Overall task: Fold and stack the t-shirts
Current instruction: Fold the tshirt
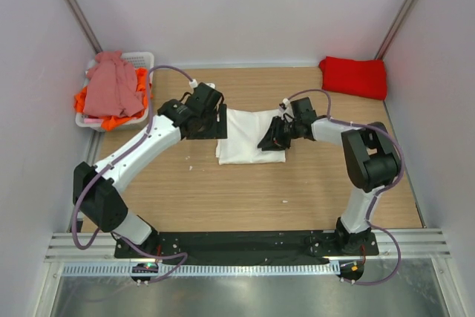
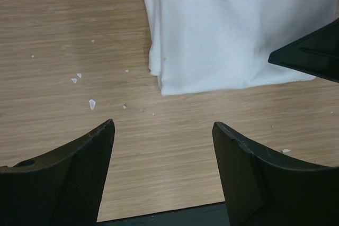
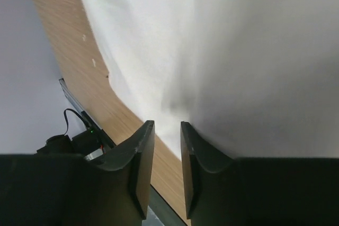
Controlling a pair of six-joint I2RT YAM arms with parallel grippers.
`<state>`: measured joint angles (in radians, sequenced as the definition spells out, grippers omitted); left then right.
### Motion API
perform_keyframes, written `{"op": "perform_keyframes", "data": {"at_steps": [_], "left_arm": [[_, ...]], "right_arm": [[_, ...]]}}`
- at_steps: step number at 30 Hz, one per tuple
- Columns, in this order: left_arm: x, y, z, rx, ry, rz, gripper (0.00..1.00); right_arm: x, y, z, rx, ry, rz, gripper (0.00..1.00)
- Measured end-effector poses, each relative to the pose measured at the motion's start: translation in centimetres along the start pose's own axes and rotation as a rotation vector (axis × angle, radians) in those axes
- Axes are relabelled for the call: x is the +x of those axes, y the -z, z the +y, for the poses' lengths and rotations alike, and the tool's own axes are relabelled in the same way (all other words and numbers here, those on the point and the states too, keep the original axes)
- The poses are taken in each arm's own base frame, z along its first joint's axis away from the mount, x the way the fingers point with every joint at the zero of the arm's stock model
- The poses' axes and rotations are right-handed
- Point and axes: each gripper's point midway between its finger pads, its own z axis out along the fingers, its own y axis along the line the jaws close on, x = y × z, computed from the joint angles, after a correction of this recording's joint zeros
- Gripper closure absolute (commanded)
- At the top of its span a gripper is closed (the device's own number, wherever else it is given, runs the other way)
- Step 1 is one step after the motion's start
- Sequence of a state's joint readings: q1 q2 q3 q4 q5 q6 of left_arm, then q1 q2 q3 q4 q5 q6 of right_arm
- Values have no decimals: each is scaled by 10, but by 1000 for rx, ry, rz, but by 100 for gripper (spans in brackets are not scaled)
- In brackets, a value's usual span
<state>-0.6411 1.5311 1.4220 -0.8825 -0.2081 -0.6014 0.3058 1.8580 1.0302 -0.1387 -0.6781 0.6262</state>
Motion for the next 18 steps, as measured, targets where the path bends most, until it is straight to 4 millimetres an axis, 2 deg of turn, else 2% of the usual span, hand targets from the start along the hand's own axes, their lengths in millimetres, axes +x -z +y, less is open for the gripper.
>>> {"op": "perform_keyframes", "data": {"at_steps": [5,7,9,12,14,18], "left_arm": [[-1,-3,-5,19,2,0,24],[-2,-8,-6,19,-2,6,20],[-4,-18,-8,15,-5,17,14],[-11,-38,-11,18,0,33,15],[-19,-54,-7,17,19,47,19],[-38,-89,3,22,70,58,29]], "right_arm": [[-9,33,39,-53,105,-75,60],[-11,44,50,-66,144,-103,54],[-12,51,50,-39,168,-124,44],[-13,58,38,44,184,-144,30],[-18,62,31,103,188,-158,25],[-42,79,24,180,187,-222,24]]}}
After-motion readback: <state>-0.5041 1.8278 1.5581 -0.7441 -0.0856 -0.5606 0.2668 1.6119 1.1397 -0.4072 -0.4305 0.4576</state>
